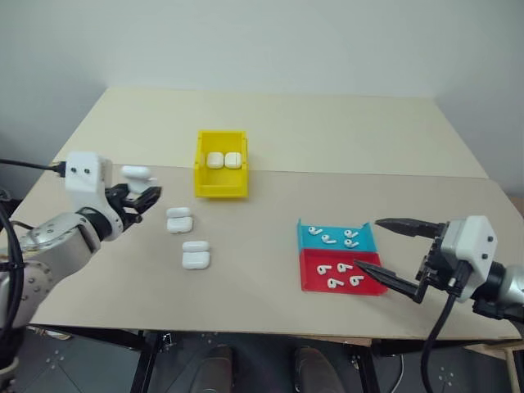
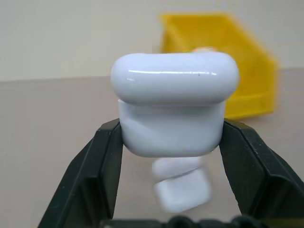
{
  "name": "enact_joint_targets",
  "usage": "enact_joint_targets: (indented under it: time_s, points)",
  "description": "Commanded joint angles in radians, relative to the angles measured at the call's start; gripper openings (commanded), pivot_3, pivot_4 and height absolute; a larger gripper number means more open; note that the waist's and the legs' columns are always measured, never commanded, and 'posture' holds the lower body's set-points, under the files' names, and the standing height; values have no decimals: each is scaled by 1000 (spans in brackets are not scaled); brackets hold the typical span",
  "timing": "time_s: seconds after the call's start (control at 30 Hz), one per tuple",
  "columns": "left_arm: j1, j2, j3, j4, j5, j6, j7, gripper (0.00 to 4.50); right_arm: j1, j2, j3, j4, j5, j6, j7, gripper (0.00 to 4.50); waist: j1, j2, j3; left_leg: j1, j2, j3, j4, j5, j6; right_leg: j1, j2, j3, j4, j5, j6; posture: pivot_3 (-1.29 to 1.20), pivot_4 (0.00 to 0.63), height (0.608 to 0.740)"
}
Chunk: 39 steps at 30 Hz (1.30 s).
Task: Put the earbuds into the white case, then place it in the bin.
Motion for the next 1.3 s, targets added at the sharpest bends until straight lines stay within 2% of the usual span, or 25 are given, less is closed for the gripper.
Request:
enact_joint_targets:
  time_s: [0.03, 0.17, 0.33, 0.47, 0.6, 0.73, 0.9, 0.97, 1.13, 1.3]
  points:
    - [-74, -49, -14, -22, 158, -166, -256, 2763, -25, 25, 17, -15, -2, -15, -40, 4500, 3, 0, 0, 0, 0, 0, 0, 0, 0, 0, 0, 0, 0, 0, 0, 0, 150, 740]
    - [-214, -195, -97, 49, 215, -254, -520, 2763, -71, 56, 78, 1, -53, -44, -76, 4500, 2, 0, 0, -1, -1, 0, 1, 0, 0, 1, 1, 1, -2, 1, 2, 0, 150, 740]
    - [-326, -352, -161, 116, 165, -244, -830, 2763, -151, 95, 161, 51, -125, -68, -124, 4500, -11, 0, 0, -4, 1, -2, 3, 0, 1, -1, 3, 1, -1, 2, 3, 0, 150, 740]
    - [-354, -488, -210, 177, 221, -316, -1001, 2763, -213, 41, 292, 93, -300, -19, -178, 4500, -24, 0, 0, -4, 1, -3, 3, 0, 1, -1, 4, 1, 0, 2, 3, 0, 150, 740]
    - [-389, -554, -233, 236, 248, -329, -1135, 2763, -317, -84, 396, 53, -332, 228, -163, 4500, -27, 0, 0, -4, 1, -4, 5, 0, 1, -1, 5, 1, 2, 2, 3, 0, 150, 740]
    - [-414, -600, -265, 258, 324, -365, -1187, 2763, -451, -241, 481, 29, -264, 388, -8, 4500, -25, 0, 0, -4, 2, -5, 7, 0, 1, -1, 6, 1, 1, 2, 2, 0, 150, 740]
    - [-393, -618, -269, 226, 386, -379, -1175, 2763, -532, -350, 591, 56, -313, 301, 151, 2895, -25, 0, 0, -6, 2, -6, 7, -2, 4, -1, 6, 0, -1, 2, 3, 0, 150, 740]
    - [-380, -623, -261, 194, 377, -365, -1158, 2763, -549, -369, 635, 75, -355, 249, 193, 2895, -25, 0, 0, -6, 3, -7, 7, -2, 4, -1, 6, 0, 0, 2, 3, 0, 150, 740]
    - [-320, -646, -284, 110, 421, -370, -1091, 2763, -620, -318, 811, 162, -509, 208, 231, 2895, -26, 0, 0, -5, 3, -8, 8, -2, 4, -1, 6, 0, 1, 2, 3, 0, 150, 740]
    - [-281, -662, -301, 18, 412, -328, -1015, 2763, -627, -354, 875, 209, -632, 121, 298, 2895, -22, 0, 0, -6, 3, -10, 9, -2, 4, -2, 6, 0, 1, 2, 3, 0, 150, 740]
